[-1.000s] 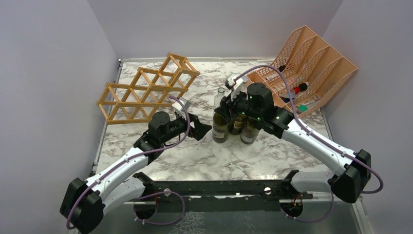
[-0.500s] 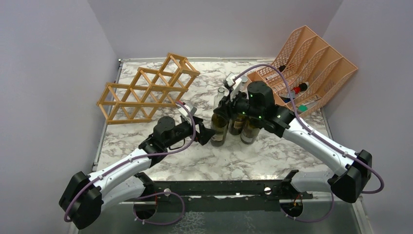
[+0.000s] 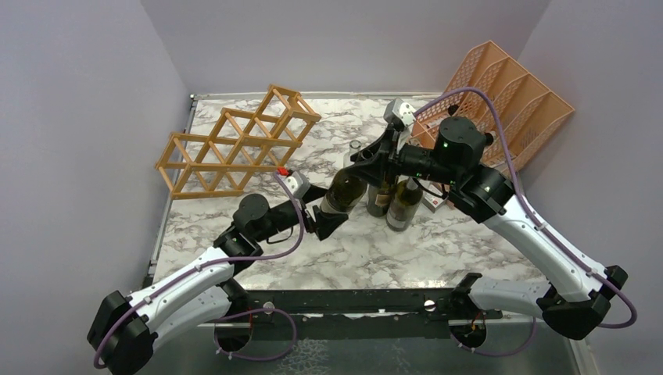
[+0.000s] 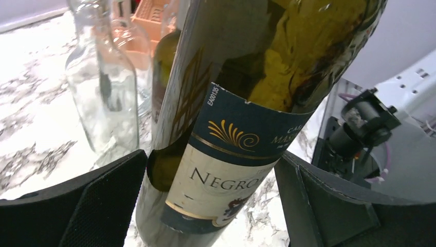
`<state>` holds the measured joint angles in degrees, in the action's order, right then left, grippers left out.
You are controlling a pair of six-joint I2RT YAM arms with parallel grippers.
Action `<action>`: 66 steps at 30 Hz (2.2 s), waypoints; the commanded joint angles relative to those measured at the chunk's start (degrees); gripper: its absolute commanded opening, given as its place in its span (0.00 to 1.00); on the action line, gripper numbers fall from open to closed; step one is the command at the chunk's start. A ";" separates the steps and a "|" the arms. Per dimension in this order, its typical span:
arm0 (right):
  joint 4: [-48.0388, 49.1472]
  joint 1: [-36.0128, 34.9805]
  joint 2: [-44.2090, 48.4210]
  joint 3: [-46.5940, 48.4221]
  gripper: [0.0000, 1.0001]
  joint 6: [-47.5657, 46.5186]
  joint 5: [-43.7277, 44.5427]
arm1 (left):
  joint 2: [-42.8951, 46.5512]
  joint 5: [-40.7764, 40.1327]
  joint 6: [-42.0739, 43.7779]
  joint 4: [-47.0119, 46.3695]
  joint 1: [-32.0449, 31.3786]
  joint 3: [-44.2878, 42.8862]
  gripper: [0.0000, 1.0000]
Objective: Put the wine bottle on the wine rack
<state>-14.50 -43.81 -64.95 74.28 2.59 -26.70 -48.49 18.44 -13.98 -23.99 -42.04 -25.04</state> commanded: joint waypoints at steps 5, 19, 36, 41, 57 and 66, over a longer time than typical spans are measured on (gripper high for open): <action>4.96 -0.29 2.21 6.07 0.01 4.10 -14.06 | 0.14 11.88 3.43 -1.76 -0.15 -2.33 0.95; 7.30 -0.24 0.11 6.34 0.02 6.25 -21.96 | -3.69 18.31 4.21 -3.12 -0.14 -7.28 0.61; 9.66 -0.27 0.30 4.31 0.04 7.64 -21.72 | -4.35 21.54 4.92 -4.90 -0.15 -7.87 0.89; 7.22 -0.24 1.13 4.24 0.28 8.47 -19.14 | -4.07 20.00 8.41 -5.02 -0.14 -8.84 0.15; -17.47 -0.29 6.57 11.85 0.84 7.69 3.28 | -2.78 3.24 70.43 15.62 -0.14 -21.70 0.00; -25.94 -0.22 7.59 10.72 0.83 4.13 13.81 | -8.84 -9.52 99.35 24.40 -0.14 -28.39 0.00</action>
<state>-34.11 -43.57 -57.23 85.23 9.26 -19.33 -56.69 15.97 67.66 1.08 -42.33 -49.95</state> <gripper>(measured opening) 0.834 0.782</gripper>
